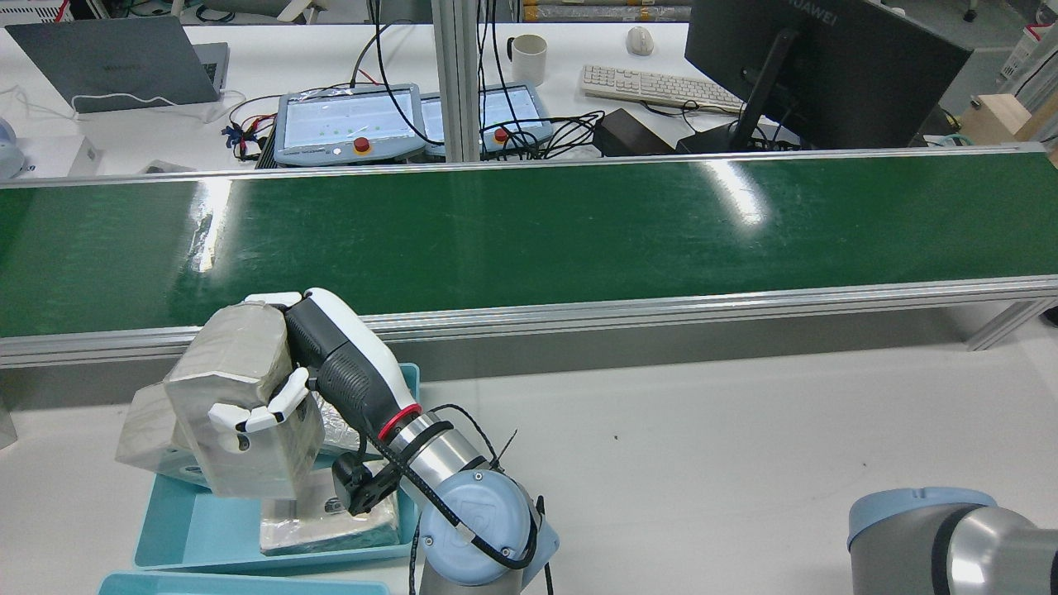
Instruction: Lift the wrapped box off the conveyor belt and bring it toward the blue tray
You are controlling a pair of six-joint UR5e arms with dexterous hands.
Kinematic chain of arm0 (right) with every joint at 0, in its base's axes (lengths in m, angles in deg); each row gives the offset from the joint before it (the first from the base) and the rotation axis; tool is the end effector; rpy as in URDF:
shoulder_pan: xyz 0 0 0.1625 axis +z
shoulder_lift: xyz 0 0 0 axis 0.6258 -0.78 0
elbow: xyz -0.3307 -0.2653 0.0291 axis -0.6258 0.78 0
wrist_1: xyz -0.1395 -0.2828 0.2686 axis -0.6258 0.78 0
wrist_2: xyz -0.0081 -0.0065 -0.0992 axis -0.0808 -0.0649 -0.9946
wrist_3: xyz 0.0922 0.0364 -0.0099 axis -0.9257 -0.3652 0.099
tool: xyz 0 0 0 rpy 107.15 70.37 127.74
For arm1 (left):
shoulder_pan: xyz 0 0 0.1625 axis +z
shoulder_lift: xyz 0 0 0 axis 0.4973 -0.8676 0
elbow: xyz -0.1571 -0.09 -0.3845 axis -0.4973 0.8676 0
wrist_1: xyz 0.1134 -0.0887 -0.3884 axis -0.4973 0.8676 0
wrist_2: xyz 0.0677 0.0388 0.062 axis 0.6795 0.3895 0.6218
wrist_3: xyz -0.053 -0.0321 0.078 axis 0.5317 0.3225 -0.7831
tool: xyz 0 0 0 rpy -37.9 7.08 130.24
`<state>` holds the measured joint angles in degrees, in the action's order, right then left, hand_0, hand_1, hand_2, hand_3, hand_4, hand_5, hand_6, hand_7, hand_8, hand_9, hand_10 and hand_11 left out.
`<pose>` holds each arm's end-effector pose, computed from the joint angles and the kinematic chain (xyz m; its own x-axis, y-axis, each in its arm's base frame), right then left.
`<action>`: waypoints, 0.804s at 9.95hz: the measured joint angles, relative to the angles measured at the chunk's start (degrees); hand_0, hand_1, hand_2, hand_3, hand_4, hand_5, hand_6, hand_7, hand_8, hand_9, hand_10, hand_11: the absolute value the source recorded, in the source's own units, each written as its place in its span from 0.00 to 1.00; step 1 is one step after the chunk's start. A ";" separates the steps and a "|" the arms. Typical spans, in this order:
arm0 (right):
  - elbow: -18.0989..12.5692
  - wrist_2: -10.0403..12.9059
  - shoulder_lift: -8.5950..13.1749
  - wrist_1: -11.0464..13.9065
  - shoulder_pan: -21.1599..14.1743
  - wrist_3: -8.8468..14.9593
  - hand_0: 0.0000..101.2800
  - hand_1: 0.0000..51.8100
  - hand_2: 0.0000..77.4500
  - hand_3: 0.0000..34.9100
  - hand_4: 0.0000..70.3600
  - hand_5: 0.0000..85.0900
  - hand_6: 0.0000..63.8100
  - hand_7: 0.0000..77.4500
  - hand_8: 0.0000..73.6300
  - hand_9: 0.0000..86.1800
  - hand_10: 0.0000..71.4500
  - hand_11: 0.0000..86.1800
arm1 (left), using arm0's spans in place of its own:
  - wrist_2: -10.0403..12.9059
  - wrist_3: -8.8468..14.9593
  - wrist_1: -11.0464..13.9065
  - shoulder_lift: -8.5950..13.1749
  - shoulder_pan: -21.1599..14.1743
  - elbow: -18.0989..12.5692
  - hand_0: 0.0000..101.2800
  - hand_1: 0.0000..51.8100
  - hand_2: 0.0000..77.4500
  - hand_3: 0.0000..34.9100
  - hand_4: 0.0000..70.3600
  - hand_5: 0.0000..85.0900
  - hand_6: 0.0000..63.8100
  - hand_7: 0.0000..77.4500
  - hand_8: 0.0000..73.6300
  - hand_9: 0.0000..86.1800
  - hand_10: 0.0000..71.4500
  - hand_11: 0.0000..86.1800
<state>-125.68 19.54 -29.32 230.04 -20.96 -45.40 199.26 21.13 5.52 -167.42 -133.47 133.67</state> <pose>-0.6231 -0.4022 0.1060 -0.8705 0.4903 -0.0431 0.2873 0.4351 -0.8533 -0.2246 -0.5051 0.5257 -0.9813 -0.1070 0.1602 -0.1558 -0.0476 -0.9866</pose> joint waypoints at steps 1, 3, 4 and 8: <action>2.26 -0.22 0.91 -2.45 -0.79 0.03 0.48 0.03 0.64 0.03 0.71 0.87 0.97 0.90 0.94 0.88 0.98 0.94 | 0.00 0.00 0.00 0.00 0.00 0.00 0.00 0.00 0.01 0.00 0.00 0.01 0.00 0.01 0.01 0.00 0.01 0.00; 4.05 -0.92 2.07 -4.80 -1.70 0.05 0.50 0.03 0.64 0.03 0.71 0.87 0.97 0.90 0.82 0.87 0.96 0.96 | 0.00 0.00 0.00 0.00 0.00 0.00 0.00 0.00 0.01 0.00 0.00 0.01 0.00 0.01 0.01 0.00 0.01 0.00; 4.15 -1.65 2.28 -5.22 -1.89 0.03 0.50 0.03 0.64 0.03 0.71 0.87 0.85 0.94 0.47 0.86 0.86 0.99 | 0.00 0.00 0.00 0.00 0.00 0.00 0.00 0.00 0.01 0.00 0.00 0.01 0.00 0.01 0.01 0.00 0.01 0.00; 2.34 -4.22 0.88 -5.09 -1.91 -0.61 0.50 0.16 0.49 0.36 0.42 0.94 0.47 1.00 0.00 0.00 0.01 0.01 | 0.00 0.00 0.00 0.00 0.00 0.00 0.00 0.00 0.01 0.00 0.00 0.01 0.00 0.01 0.01 0.00 0.01 0.00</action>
<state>-123.34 15.32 -28.44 224.95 -22.87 -46.01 199.26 21.13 5.52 -167.42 -133.47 133.67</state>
